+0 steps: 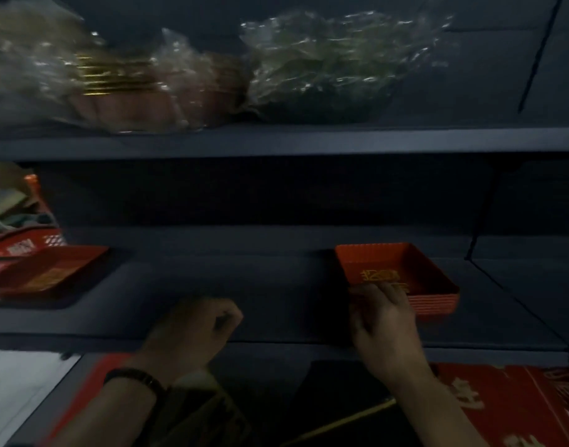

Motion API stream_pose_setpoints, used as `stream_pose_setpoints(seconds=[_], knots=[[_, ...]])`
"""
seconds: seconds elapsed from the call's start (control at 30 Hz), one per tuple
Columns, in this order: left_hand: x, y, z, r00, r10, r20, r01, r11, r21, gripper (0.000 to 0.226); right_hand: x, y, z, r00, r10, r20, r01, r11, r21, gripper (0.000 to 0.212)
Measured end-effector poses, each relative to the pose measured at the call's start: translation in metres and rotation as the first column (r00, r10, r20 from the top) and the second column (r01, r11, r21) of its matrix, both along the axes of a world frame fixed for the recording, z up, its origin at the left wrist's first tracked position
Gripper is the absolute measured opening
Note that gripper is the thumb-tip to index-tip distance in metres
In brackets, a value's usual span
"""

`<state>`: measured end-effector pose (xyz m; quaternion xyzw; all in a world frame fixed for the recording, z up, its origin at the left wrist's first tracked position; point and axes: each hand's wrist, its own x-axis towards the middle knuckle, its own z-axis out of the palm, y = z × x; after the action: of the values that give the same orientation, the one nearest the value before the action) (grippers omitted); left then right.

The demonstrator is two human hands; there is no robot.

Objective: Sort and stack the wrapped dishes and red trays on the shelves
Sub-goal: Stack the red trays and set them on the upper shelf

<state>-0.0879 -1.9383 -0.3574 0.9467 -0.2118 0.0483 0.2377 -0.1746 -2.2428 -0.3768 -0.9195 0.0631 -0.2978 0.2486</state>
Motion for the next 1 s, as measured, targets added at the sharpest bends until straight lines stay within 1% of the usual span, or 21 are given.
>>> stream_pose_setpoints(seconds=[0.1,0.17,0.23,0.33,0.4,0.53,0.57,0.7,0.77,0.8,0.87,0.9,0.97,1.0], knots=[[0.002,0.053,-0.001,0.989,0.141,0.039,-0.138,0.988,-0.068,0.013,0.008,0.05,-0.008,0.99,0.143,-0.014,-0.143,0.99,-0.017,0.034],[0.005,0.087,-0.008,0.971,0.229,0.06,-0.223,0.969,-0.103,0.012,0.014,0.088,-0.017,0.97,0.236,-0.058,-0.237,0.972,-0.002,0.034],[0.009,0.12,-0.019,0.957,0.282,0.061,-0.275,0.956,-0.103,0.013,0.023,0.126,-0.025,0.945,0.303,-0.123,-0.305,0.952,0.002,0.035],[0.015,0.161,-0.025,0.934,0.349,0.08,-0.333,0.928,-0.167,0.017,0.044,0.184,-0.025,0.871,0.413,-0.266,-0.433,0.901,-0.018,0.036],[0.017,0.182,-0.022,0.921,0.385,0.058,-0.363,0.903,-0.23,0.019,0.067,0.222,-0.018,0.83,0.464,-0.308,-0.495,0.869,-0.026,0.038],[0.027,0.221,-0.023,0.896,0.444,0.008,-0.425,0.862,-0.275,0.029,0.122,0.292,-0.005,0.799,0.51,-0.318,-0.546,0.837,-0.03,0.038],[0.029,0.23,-0.026,0.888,0.46,-0.003,-0.443,0.851,-0.282,0.029,0.136,0.307,-0.004,0.795,0.514,-0.322,-0.555,0.831,-0.043,0.037],[0.039,0.255,-0.032,0.871,0.491,0.017,-0.465,0.835,-0.296,0.014,0.192,0.369,-0.003,0.775,0.536,-0.336,-0.597,0.795,-0.11,0.033],[0.045,0.263,-0.034,0.855,0.518,0.016,-0.487,0.813,-0.318,0.012,0.219,0.397,-0.005,0.767,0.526,-0.368,-0.61,0.775,-0.164,0.032],[0.048,0.268,-0.035,0.845,0.535,0.009,-0.504,0.801,-0.323,0.017,0.231,0.41,-0.006,0.754,0.526,-0.393,-0.621,0.765,-0.168,0.035],[0.053,0.276,-0.037,0.837,0.547,-0.028,-0.526,0.787,-0.322,0.024,0.25,0.434,-0.006,0.718,0.535,-0.446,-0.653,0.74,-0.162,0.052],[0.053,0.277,-0.037,0.839,0.541,-0.056,-0.527,0.785,-0.326,0.02,0.26,0.446,-0.006,0.702,0.531,-0.475,-0.664,0.73,-0.164,0.059],[0.056,0.276,-0.036,0.841,0.524,-0.135,-0.536,0.77,-0.347,0.005,0.276,0.466,-0.007,0.688,0.509,-0.517,-0.666,0.726,-0.171,0.066],[0.057,0.275,-0.036,0.831,0.528,-0.173,-0.552,0.751,-0.362,0.01,0.282,0.476,-0.008,0.686,0.502,-0.527,-0.665,0.727,-0.173,0.068]])
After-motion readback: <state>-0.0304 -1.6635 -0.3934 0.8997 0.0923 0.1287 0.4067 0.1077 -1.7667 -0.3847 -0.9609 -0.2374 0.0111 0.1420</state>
